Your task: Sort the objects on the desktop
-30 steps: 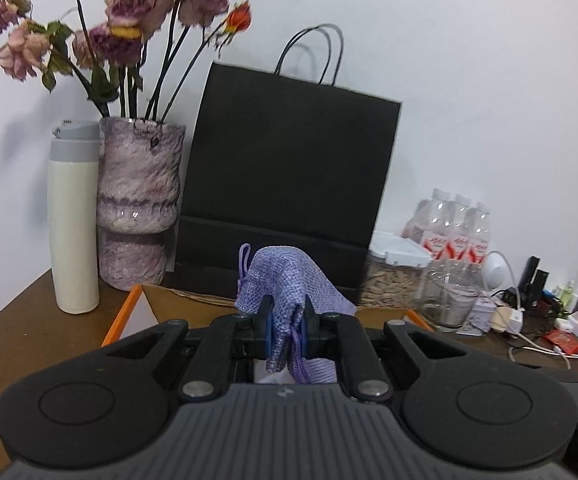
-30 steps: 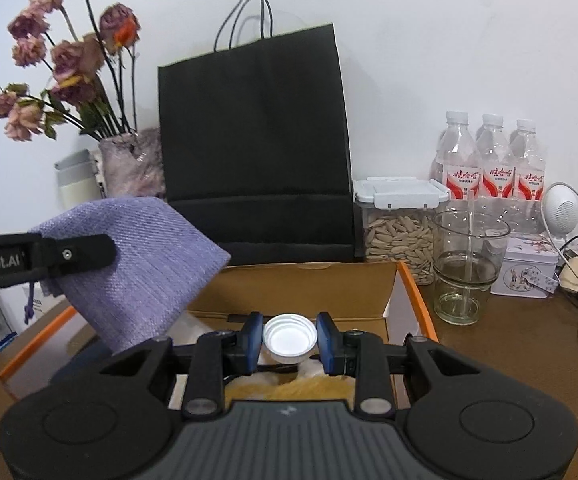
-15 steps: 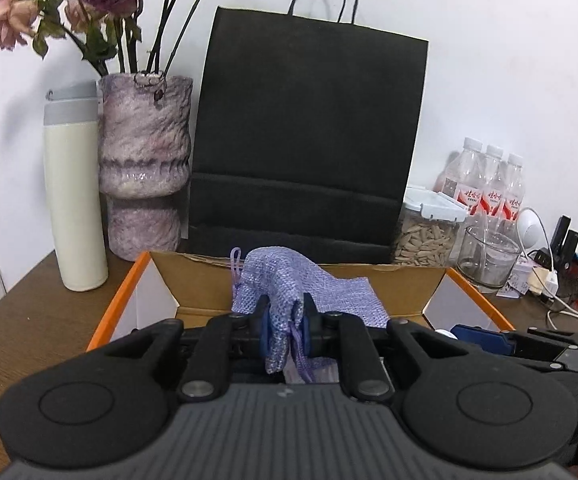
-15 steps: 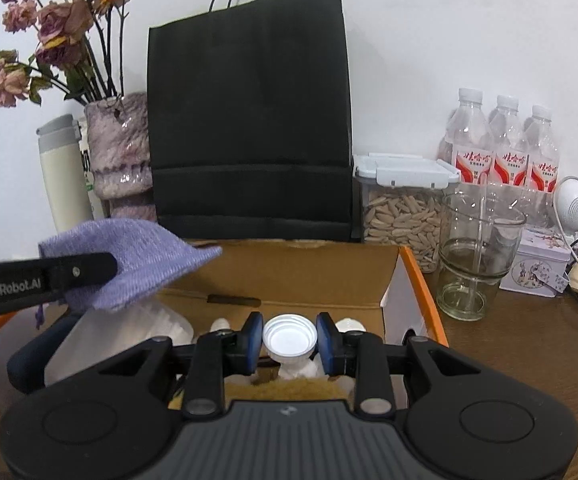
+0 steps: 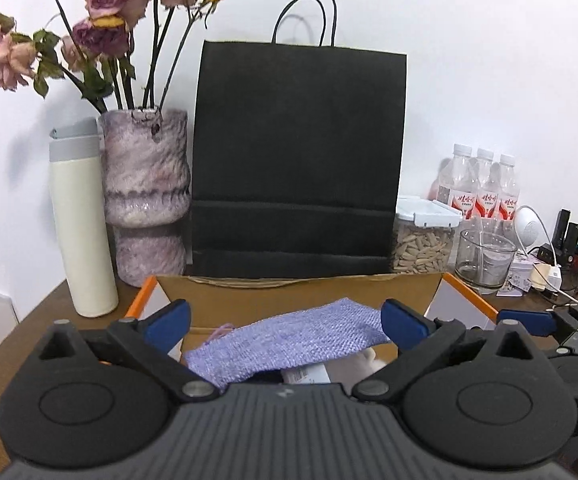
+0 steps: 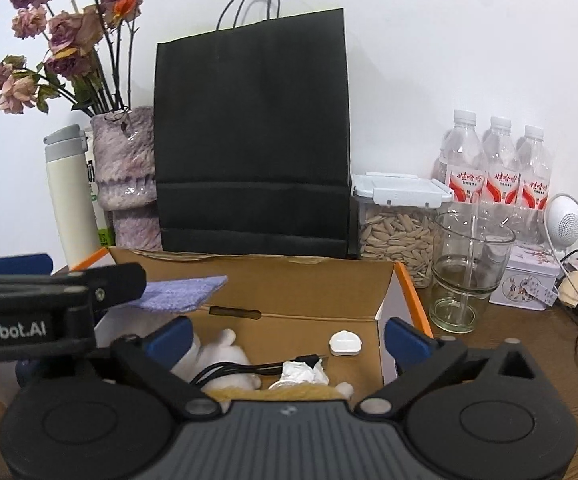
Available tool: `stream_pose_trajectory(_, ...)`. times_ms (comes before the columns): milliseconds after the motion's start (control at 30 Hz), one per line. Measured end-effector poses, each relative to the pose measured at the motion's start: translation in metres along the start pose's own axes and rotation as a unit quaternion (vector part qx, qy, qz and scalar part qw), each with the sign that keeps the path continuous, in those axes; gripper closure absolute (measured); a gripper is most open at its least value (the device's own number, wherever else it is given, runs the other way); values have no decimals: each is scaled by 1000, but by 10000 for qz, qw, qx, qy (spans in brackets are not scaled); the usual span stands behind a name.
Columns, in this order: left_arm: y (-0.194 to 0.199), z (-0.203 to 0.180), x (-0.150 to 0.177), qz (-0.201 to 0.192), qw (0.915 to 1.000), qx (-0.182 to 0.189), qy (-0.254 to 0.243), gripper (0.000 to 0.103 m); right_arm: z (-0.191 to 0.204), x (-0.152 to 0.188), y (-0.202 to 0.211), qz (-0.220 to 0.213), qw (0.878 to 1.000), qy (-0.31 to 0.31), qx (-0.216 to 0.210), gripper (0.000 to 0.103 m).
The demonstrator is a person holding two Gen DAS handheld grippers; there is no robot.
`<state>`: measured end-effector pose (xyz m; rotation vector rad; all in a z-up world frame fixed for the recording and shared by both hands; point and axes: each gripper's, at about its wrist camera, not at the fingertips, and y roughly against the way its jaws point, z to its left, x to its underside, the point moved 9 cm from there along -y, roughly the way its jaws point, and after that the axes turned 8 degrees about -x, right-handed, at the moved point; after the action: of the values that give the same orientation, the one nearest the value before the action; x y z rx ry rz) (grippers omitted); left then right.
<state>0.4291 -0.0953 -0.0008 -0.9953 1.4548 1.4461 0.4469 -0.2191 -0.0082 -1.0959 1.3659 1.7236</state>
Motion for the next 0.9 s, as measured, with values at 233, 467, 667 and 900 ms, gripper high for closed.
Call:
stream_pose_trajectory(233,13,6,0,-124,9998,-102,72,0,6,4,7,114,9999,27,-13,0)
stream_pose_trajectory(467,39,8,-1,-343,9993,-134,79,0,11,11,29,53,9999,106,30,0)
stream_pose_trajectory(667,69,6,6,-469,9989,-53,9,0,16,18,54,-24,9999,128,16,0)
stream_pose_trajectory(900,102,4,24,-436,9988,4,-210,0,24,32,87,-46,10000,27,-48,0)
